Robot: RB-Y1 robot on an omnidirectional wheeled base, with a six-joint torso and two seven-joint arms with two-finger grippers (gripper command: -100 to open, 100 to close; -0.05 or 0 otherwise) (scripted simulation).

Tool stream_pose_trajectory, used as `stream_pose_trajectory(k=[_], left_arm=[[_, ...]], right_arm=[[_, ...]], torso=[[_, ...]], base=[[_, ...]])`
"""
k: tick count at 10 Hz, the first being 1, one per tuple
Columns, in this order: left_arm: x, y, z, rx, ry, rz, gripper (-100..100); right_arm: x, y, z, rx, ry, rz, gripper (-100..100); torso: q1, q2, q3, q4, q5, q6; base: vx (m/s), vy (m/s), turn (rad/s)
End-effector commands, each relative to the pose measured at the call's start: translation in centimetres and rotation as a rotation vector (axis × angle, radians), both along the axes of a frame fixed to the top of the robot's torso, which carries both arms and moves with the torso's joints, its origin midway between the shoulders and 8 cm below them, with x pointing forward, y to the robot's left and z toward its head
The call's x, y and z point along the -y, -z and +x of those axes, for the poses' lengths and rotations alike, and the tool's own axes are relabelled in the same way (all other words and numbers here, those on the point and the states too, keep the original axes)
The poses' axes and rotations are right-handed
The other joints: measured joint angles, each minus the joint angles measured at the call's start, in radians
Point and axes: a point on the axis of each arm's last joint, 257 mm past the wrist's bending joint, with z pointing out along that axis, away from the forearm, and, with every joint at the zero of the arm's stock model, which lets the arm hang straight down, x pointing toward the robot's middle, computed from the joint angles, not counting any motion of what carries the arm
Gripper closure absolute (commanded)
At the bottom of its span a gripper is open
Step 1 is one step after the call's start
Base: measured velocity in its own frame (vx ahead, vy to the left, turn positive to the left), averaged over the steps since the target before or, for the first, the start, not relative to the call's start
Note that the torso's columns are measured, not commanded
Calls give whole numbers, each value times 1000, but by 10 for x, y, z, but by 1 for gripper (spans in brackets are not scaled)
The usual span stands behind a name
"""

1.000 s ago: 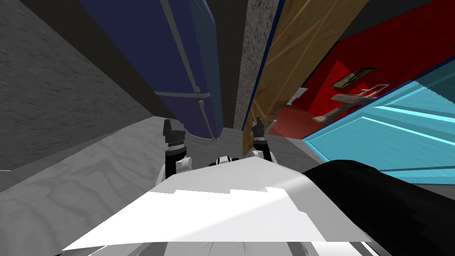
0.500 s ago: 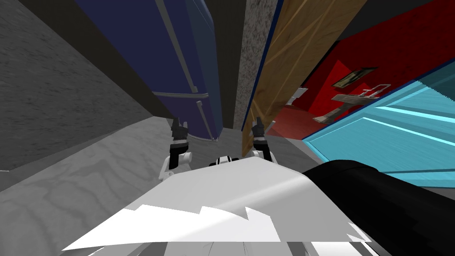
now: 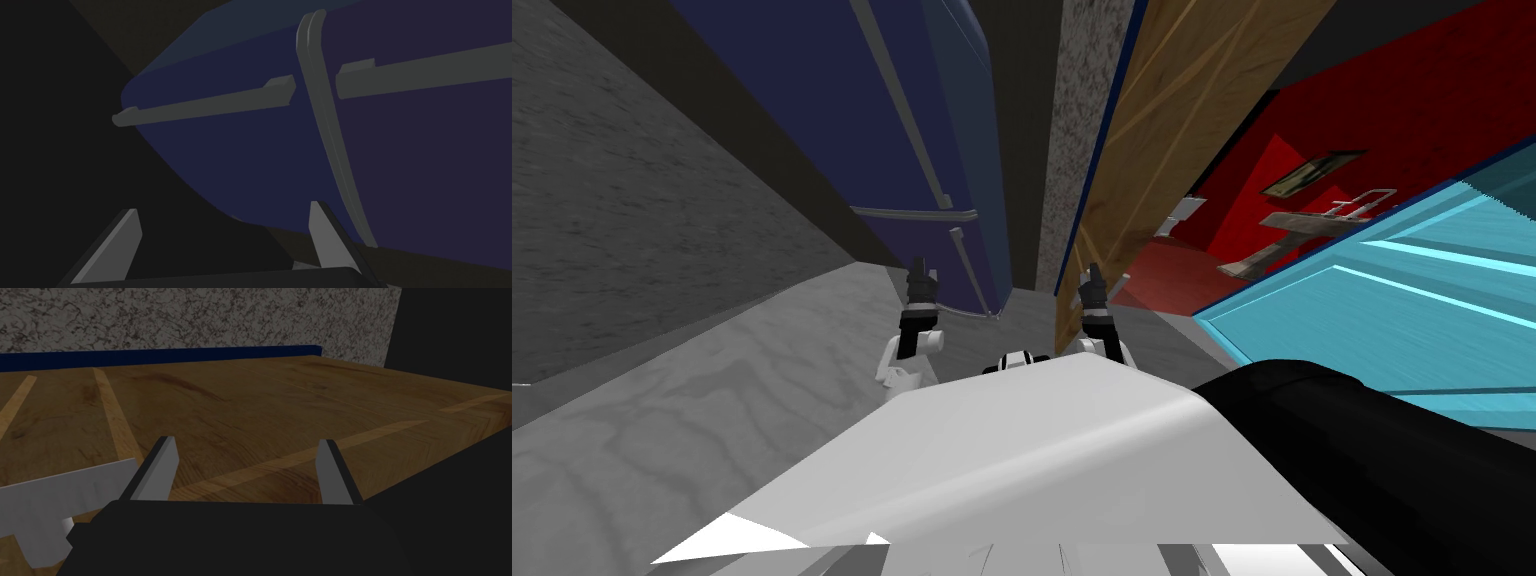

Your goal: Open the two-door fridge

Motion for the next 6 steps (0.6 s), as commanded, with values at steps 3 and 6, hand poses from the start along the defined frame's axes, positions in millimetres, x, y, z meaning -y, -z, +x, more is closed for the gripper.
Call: stream_pose_trajectory(k=[3, 6], left_arm=[[-6, 7, 43, -62, -36, 54, -100], [-7, -2, 63, -71, -48, 75, -100]], right_arm=[[0, 0, 0, 0, 0, 0, 0], [0, 0, 0, 0, 0, 0, 0]], torso=[[0, 0, 0, 0, 0, 0], [-1, 0, 0, 0, 0, 0]], base=[[21, -39, 5], [18, -43, 5]])
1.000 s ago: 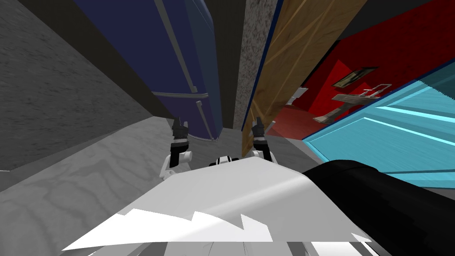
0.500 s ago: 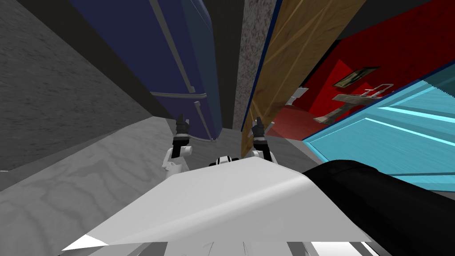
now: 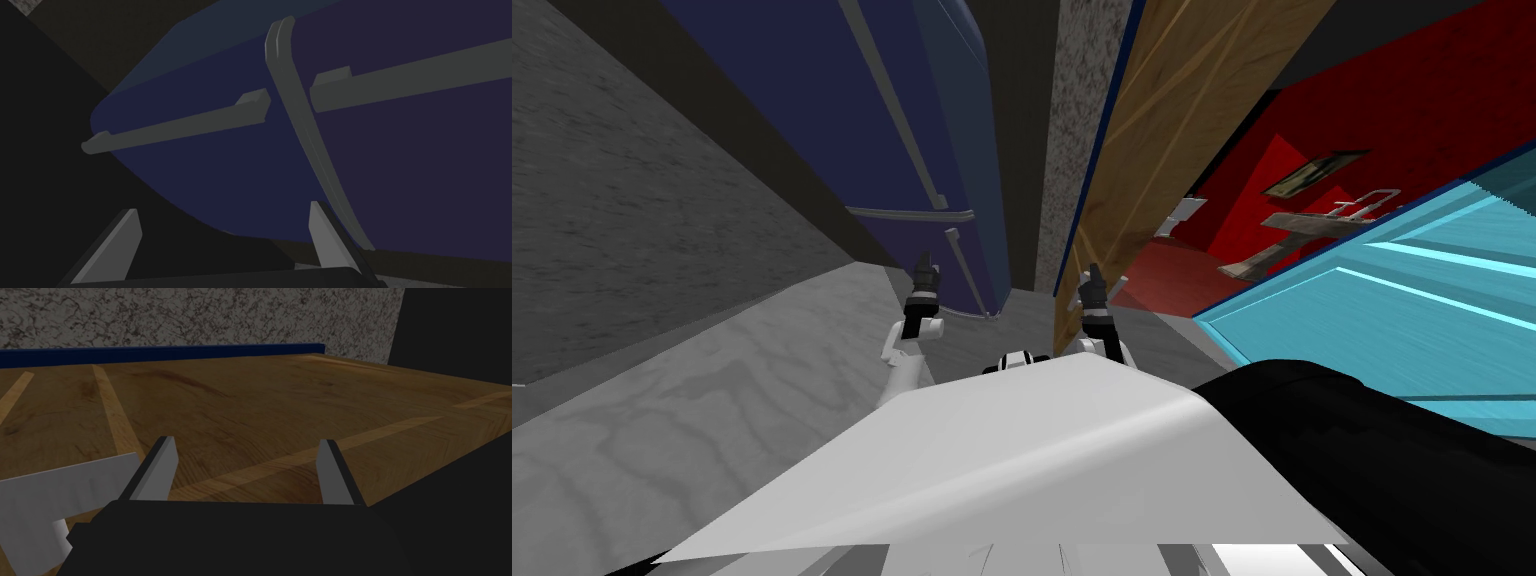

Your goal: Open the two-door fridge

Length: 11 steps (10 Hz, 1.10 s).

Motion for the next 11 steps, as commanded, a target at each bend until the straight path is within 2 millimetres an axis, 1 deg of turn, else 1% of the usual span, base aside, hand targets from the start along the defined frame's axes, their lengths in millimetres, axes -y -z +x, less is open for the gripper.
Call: stream_pose_trajectory(k=[1, 2, 3, 4, 5, 6, 7, 8, 9, 10, 11], left_arm=[[-6, 1, 26, -41, -30, 32, -100], [-3, -8, 29, -27, -24, 32, -100], [-10, -2, 44, -64, -49, 52, -100], [-7, -10, 47, -50, -44, 52, -100], [-16, -2, 60, -91, -71, 72, -100], [-12, -13, 64, -74, -65, 71, -100], [-21, -9, 76, -109, -92, 90, -100], [-18, -16, 81, -100, -88, 89, -100], [-28, -13, 91, -132, -115, 107, -100], [-24, -20, 97, -125, -111, 105, -100], [-34, -20, 107, -153, -138, 123, -100]], right_arm=[[0, 0, 0, 0, 0, 0, 0], [0, 0, 0, 0, 0, 0, 0], [0, 0, 0, 0, 0, 0, 0], [0, 0, 0, 0, 0, 0, 0], [0, 0, 0, 0, 0, 0, 0], [0, 0, 0, 0, 0, 0, 0], [0, 0, 0, 0, 0, 0, 0], [0, 0, 0, 0, 0, 0, 0], [0, 0, 0, 1, 0, 0, 0], [0, 0, 0, 1, 0, 0, 0], [0, 0, 0, 1, -1, 0, 0]], torso=[[1, 0, 0, 0, 0, 0], [0, 0, 0, 0, 0, 0], [0, 0, 0, 0, 0, 0], [0, 0, 0, 0, 0, 0], [1, 0, 0, 0, 0, 0], [0, -1, 0, 0, 0, 0], [0, 0, 0, 0, 0, 0], [0, 0, 0, 0, 0, 0], [0, 0, 0, 0, 0, 0], [0, -1, 0, 0, 0, 0], [0, -1, 0, 0, 0, 0]], base=[[20, -48, 4], [12, -45, 6], [18, -50, 4], [21, -39, 6], [27, -47, 4], [17, -45, 6], [23, -48, 4], [18, -39, 7], [21, -46, 3], [14, -41, 5], [20, -46, 5]])
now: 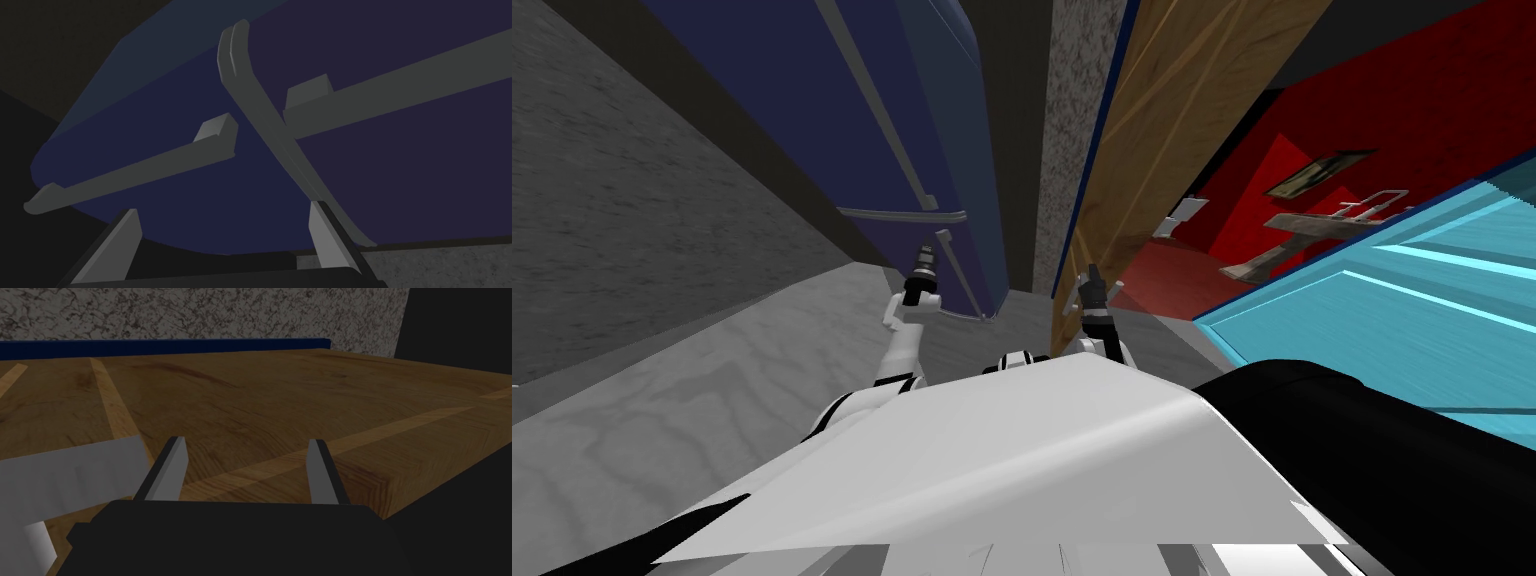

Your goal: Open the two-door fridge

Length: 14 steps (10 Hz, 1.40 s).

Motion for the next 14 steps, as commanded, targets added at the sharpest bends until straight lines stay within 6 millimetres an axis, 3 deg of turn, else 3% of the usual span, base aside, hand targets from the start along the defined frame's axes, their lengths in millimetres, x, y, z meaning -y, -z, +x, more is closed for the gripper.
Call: stream_pose_trajectory(k=[1, 4, 5, 6, 9, 14], left_arm=[[-5, -7, 21, -26, -26, 17, -100], [-23, -11, 45, -85, -80, 45, -100], [-19, -21, 49, -74, -75, 44, -100], [-30, -19, 58, -107, -105, 57, -100], [-35, -35, 73, -122, -126, 65, -100], [-62, -57, 97, -192, -202, 88, -100]], right_arm=[[0, 0, 0, 0, -1, 0, 0], [-1, 0, 0, 0, -1, 1, 0], [-1, 0, 0, 1, -1, 1, 0], [-1, 1, 0, -2, -1, 1, 0], [-1, 5, -1, -11, -2, 4, 0], [-3, 11, -3, -24, -7, 11, 0]], torso=[[-1, -1, -1, 0, 0, 0], [0, -2, -1, -1, 0, 0], [0, -2, -1, 0, 0, -1], [0, -4, -3, 0, 0, -2], [-3, -9, -6, -1, 0, -2], [-7, -18, -12, -4, -1, -4]], base=[[16, -50, 6], [20, -49, 3], [9, -37, -7], [11, -35, 2], [10, -35, 5], [12, -42, 1]])
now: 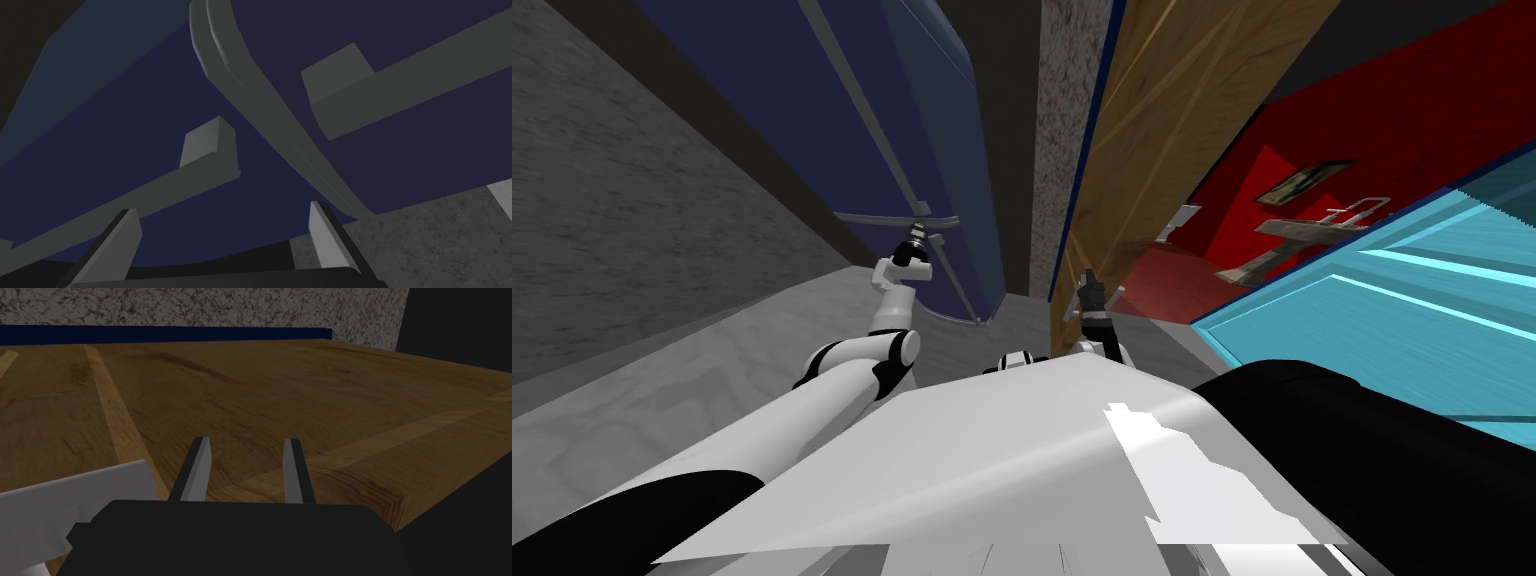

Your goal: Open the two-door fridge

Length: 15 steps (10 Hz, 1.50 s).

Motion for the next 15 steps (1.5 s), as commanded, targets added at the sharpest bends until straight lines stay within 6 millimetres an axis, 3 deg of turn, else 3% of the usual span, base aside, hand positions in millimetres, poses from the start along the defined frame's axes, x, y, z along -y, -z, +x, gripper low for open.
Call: stream_pose_trajectory(k=[1, 8, 15], left_arm=[[-9, -12, 10, -24, -27, 6, -100], [-42, -44, 28, -104, -115, 13, -100], [-73, -75, 33, -182, -194, 1, -100]], right_arm=[[0, 1, -1, -3, -1, 1, 0], [-5, 7, -6, -13, -10, 11, 0], [-10, 11, -14, -18, -22, 21, 0]], torso=[[0, -3, -2, -1, 0, -1], [-5, -11, -7, -3, -2, -2], [-8, -19, -12, -6, -3, -5]], base=[[15, -19, 4], [9, -37, 3], [11, -37, 2]])
